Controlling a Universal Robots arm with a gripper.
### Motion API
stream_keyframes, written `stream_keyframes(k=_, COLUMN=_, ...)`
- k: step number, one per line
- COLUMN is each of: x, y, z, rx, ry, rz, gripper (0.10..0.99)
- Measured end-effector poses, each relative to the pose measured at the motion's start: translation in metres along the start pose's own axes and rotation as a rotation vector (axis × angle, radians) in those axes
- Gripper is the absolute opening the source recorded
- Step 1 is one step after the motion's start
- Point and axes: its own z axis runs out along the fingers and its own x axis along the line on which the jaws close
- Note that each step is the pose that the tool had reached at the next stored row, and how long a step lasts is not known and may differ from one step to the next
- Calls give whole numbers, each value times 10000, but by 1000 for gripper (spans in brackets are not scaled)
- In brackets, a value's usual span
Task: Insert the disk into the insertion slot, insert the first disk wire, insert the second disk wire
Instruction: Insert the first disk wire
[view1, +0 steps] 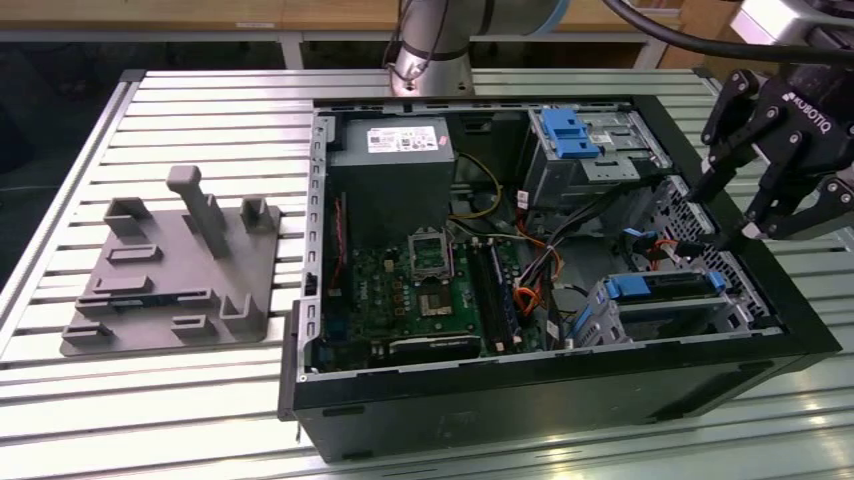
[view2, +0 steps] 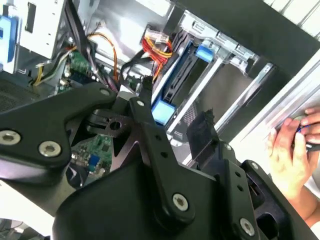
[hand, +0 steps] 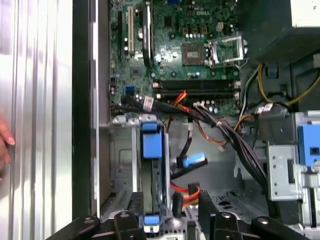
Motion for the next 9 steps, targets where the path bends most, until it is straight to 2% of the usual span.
stream_keyframes(k=2, x=-2, y=-53, z=24, rx=-14, ry=-1, rz=2, gripper=553)
stream_keyframes(k=9, x=-3, y=-148, z=116, rx=-80, ry=2, rz=56, gripper=553)
